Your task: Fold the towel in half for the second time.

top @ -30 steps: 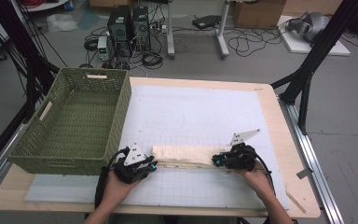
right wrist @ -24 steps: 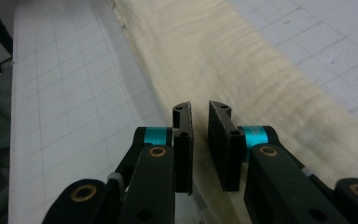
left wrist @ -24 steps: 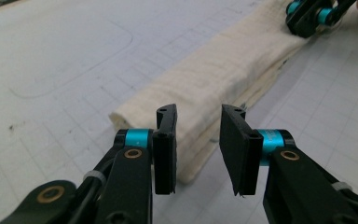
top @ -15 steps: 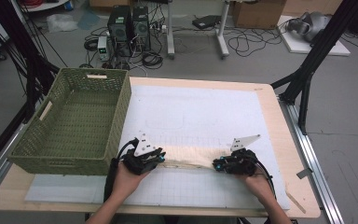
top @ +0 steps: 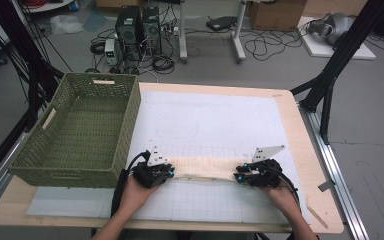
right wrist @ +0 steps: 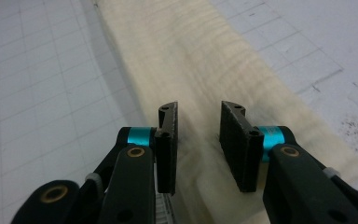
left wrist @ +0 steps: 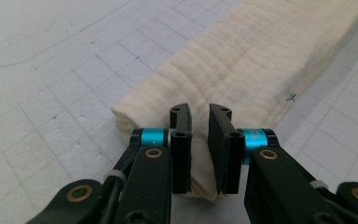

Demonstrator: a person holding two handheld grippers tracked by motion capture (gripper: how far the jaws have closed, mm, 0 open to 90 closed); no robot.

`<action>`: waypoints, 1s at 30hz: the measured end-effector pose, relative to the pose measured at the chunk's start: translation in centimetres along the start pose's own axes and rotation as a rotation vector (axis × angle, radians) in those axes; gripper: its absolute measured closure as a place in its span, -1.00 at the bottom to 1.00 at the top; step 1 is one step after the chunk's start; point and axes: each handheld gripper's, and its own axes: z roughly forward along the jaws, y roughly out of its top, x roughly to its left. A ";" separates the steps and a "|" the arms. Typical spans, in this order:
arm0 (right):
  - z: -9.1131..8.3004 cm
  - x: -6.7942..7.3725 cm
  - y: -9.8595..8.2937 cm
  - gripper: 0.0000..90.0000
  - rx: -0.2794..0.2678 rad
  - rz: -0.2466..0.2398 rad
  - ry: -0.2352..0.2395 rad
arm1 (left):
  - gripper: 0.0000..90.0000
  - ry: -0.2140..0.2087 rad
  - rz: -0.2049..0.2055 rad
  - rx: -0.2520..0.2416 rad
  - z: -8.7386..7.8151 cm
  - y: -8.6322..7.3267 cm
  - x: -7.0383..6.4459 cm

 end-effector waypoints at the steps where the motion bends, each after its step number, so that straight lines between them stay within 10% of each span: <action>1: -0.2 0.0 -0.2 0.48 0.002 -0.001 -0.004 | 0.74 0.003 -0.001 -0.004 0.0 0.0 -0.1; 21: -2.0 -0.2 -0.6 0.24 -0.112 0.020 -0.028 | 0.50 0.031 0.028 -0.071 -0.8 0.6 0.4; 30: -1.5 -0.7 -1.0 0.18 -0.053 0.039 -0.049 | 0.44 0.034 0.018 -0.011 -0.3 0.3 0.1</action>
